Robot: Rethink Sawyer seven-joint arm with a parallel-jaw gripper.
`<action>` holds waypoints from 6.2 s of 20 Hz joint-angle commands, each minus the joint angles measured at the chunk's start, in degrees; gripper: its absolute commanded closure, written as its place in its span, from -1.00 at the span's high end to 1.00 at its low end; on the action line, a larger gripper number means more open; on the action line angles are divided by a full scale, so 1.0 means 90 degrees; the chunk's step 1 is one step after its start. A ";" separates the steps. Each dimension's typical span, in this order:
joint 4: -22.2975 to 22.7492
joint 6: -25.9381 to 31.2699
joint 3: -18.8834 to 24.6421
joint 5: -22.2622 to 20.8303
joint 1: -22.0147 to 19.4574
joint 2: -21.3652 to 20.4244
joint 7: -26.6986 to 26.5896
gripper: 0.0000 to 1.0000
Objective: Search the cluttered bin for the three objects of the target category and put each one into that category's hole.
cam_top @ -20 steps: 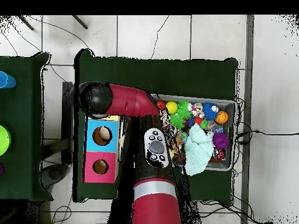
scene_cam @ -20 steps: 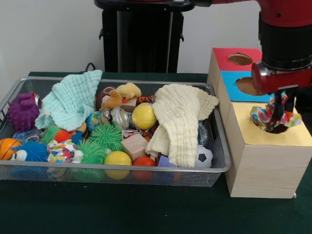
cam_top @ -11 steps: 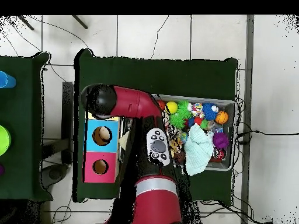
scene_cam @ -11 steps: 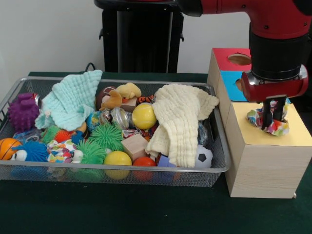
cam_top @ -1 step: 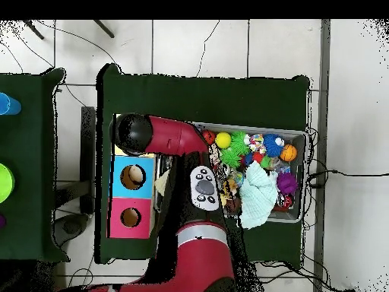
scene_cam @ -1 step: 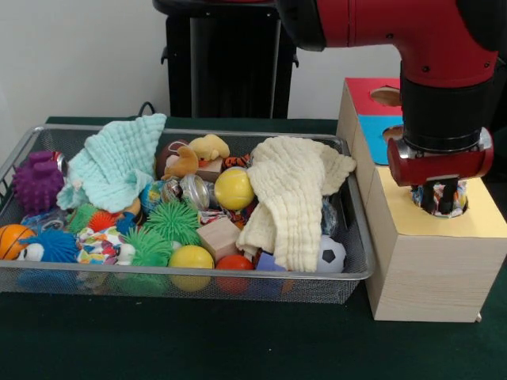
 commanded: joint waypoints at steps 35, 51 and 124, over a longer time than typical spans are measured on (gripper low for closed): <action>0.0228 0.1006 -0.0250 0.0628 0.0144 0.1029 0.1469 1.00; 0.0269 0.1041 -0.0277 0.0644 0.0170 0.0807 0.1381 -1.00; -0.0118 -0.0757 -0.0311 0.0957 0.0635 0.1182 0.1813 -1.00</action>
